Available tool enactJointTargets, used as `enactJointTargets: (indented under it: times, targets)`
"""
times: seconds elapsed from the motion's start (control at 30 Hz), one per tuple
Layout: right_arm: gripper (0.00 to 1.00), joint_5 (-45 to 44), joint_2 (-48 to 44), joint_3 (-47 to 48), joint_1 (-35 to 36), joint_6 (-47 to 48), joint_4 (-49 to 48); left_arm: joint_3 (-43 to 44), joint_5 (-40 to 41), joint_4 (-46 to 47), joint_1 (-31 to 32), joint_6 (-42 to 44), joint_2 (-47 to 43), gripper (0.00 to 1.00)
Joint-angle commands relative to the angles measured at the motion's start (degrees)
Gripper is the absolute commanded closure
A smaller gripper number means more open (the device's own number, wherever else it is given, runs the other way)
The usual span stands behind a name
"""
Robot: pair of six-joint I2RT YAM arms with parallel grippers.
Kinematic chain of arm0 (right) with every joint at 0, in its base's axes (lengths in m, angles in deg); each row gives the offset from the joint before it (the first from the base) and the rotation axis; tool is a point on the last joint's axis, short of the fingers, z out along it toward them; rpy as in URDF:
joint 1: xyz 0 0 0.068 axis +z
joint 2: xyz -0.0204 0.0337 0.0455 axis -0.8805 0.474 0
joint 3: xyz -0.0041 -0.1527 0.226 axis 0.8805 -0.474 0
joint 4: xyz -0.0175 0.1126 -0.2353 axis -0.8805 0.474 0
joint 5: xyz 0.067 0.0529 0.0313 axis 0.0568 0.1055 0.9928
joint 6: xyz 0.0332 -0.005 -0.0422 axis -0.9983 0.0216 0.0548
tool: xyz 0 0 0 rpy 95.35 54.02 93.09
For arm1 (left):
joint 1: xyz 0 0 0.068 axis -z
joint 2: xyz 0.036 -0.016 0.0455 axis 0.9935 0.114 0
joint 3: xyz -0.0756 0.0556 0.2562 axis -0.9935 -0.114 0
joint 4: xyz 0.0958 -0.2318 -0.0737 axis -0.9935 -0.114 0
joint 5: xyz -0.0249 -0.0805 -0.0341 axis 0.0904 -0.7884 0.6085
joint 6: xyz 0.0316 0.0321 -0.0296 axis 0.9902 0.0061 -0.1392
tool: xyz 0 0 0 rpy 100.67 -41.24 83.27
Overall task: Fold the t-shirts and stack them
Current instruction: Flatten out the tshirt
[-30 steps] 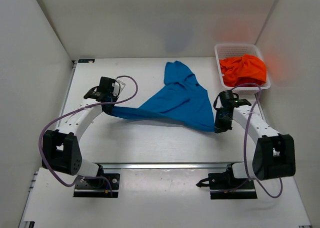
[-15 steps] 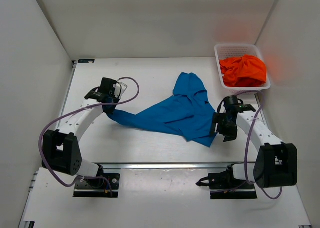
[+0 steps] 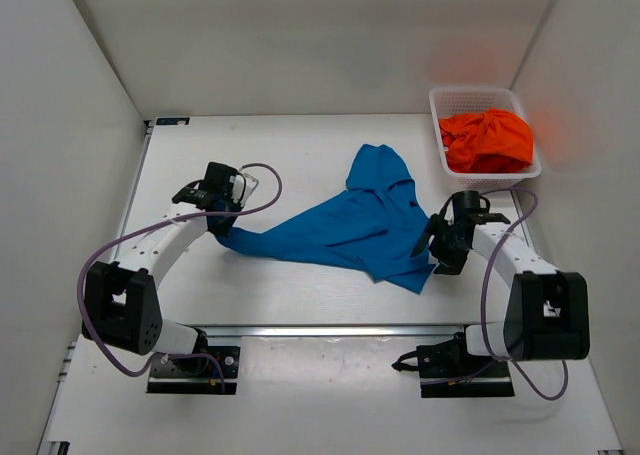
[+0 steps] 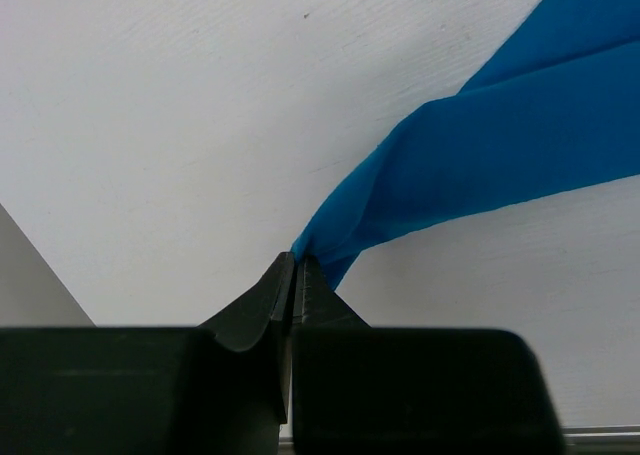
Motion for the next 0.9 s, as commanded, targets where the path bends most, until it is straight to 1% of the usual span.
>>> enactJointTargets:
  times: [0.0, 0.03, 0.1, 0.17, 0.2, 0.23, 0.27, 0.3, 0.33, 0.37, 0.43, 0.47, 0.5, 0.53, 0.6, 0.63, 0.67, 0.7, 0.73, 0.77, 0.8, 0.83, 0.87]
  targets:
    - [0.33, -1.92, 3.15, 3.72, -0.01, -1.53, 0.83, 0.71, -1.05, 0.29, 0.4, 0.17, -2.0, 0.92]
    - [0.33, -2.1, 3.94, 3.9, 0.69, -1.35, 0.93, 0.8, -1.49, 0.2, 0.14, -0.26, -2.0, 0.93]
    - [0.35, -3.68, 4.82, 4.25, 1.49, -1.17, 1.37, 0.45, -1.05, 0.2, -0.13, 0.0, -2.26, 0.92]
    - [0.39, -2.82, 5.79, 3.64, 1.41, -1.08, 1.02, 0.62, -0.7, 0.2, 0.04, -0.09, -2.44, 0.93]
    - [0.45, -2.63, 6.57, 2.86, 1.4, -1.52, 1.02, 0.62, -0.7, 0.29, -0.39, -0.09, -2.18, 0.92]
    - [0.49, -2.46, 6.58, 2.24, 0.97, -1.52, 0.5, 0.1, -0.61, 0.29, -0.13, -0.09, -2.09, 0.92]
    - [0.58, -2.37, 6.67, 2.06, 0.61, -1.35, 0.58, 0.62, -0.7, 0.29, -0.04, -0.09, -2.09, 0.93]
    - [0.63, -2.2, 6.67, 2.06, 0.78, -1.52, 0.49, 0.54, -0.61, 0.38, -0.13, 0.0, -2.35, 0.92]
    - [0.8, -2.19, 6.84, 2.23, 0.0, -0.83, 0.58, 0.45, -0.61, 0.38, -0.04, 0.08, -2.09, 0.92]
    - [0.83, -2.11, 6.58, 2.32, -0.18, -0.91, 1.1, 0.36, -0.44, 0.38, -0.13, 0.08, -2.18, 0.93]
    - [0.85, -1.14, 6.32, 2.49, -0.36, -0.65, 1.72, 0.1, -0.26, 0.47, -0.13, 0.17, -2.35, 0.93]
    - [0.9, -1.23, 5.97, 2.41, -0.44, -0.56, 1.98, -0.17, -0.26, 0.29, -0.13, 0.17, -2.09, 0.93]
    - [0.98, -0.97, 5.97, 2.23, -0.44, -0.3, 1.55, -0.17, -0.78, 0.73, -0.21, 0.08, -2.18, 0.93]
    - [1.0, -0.79, 5.44, 2.84, -0.79, -0.29, 1.46, -0.43, 0.17, 0.73, -0.21, 0.0, -2.18, 0.92]
    - [0.99, -0.96, 5.79, 3.72, -0.97, 0.58, 0.5, -1.3, 0.61, 1.52, -0.3, 0.44, -2.0, 0.93]
    - [1.0, -0.96, 6.05, 5.81, -0.97, 1.54, 0.06, -1.22, 1.14, 2.31, 0.05, 1.48, -1.22, 0.93]
    - [1.0, -0.62, 8.49, 11.67, -0.97, 2.68, -2.47, -0.35, 3.76, 3.62, 0.48, 2.97, 0.36, 0.93]
    - [1.0, -0.09, 9.65, 14.77, -0.97, 3.04, -3.19, 0.44, 5.09, 4.5, 0.75, 4.38, 1.42, 0.94]
    - [1.0, 1.13, 12.53, 22.54, -0.97, 4.96, -3.98, 4.97, 8.58, 5.38, 1.19, 5.61, 4.47, 0.97]
    - [1.0, 1.15, 13.95, 27.15, -0.8, 6.98, -3.9, 7.89, 12.36, 5.74, 0.67, 6.32, 6.15, 0.97]
    - [1.0, -0.77, 17.27, 32.85, 0.68, 8.13, -3.64, 16.18, 13.35, 5.48, -0.12, 7.28, 9.83, 0.99]
    - [1.0, -3.66, 21.22, 44.65, 2.18, 11.54, -2.25, 26.62, 14.84, 4.78, -1.0, 7.55, 13.34, 0.99]
    - [1.0, -6.82, 22.74, 57.56, 3.15, 14.1, -0.49, 32.38, 15.64, 4.08, -2.49, 6.25, 15.21, 0.99]
